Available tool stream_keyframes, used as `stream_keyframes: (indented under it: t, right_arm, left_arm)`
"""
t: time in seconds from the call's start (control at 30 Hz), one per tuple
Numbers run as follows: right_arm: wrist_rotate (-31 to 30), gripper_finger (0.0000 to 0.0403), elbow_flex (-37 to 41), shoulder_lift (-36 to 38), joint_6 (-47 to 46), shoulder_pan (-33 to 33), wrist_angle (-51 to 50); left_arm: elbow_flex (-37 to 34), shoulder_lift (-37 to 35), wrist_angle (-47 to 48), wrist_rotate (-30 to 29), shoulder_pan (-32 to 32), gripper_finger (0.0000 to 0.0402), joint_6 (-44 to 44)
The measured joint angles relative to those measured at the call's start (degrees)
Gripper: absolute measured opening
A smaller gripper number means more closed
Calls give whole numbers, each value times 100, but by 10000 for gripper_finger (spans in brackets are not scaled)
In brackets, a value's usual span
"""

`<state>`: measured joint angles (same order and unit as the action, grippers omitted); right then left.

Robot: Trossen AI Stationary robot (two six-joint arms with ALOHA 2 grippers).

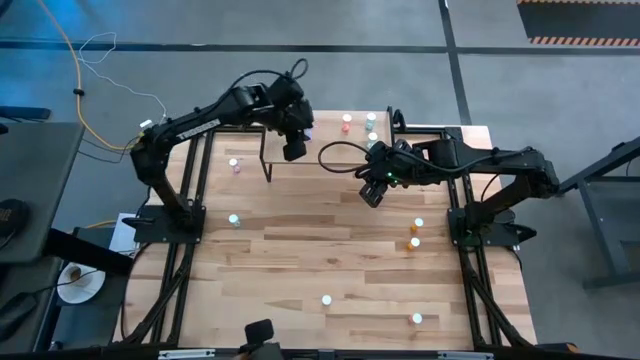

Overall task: Pick and place medicine bottles onto shelf by color
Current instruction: Put the bottom purple pill bottle on the shelf aligned with the other purple pill bottle

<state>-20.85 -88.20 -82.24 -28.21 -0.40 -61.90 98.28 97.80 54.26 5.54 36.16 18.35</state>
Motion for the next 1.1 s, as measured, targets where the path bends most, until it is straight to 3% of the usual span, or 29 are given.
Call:
stream_keyframes:
  t: [0.33,0.67,1.1]
  right_arm:
    - [1,158,0,0,0,0,0]
    - [1,158,0,0,0,0,-1]
    - [3,158,0,0,4,7,-1]
  left_arm:
    - [0,368,58,-21,181,113,415]
    - [0,396,13,406,322,113,330]
    - [-2,479,-22,372,293,113,177]
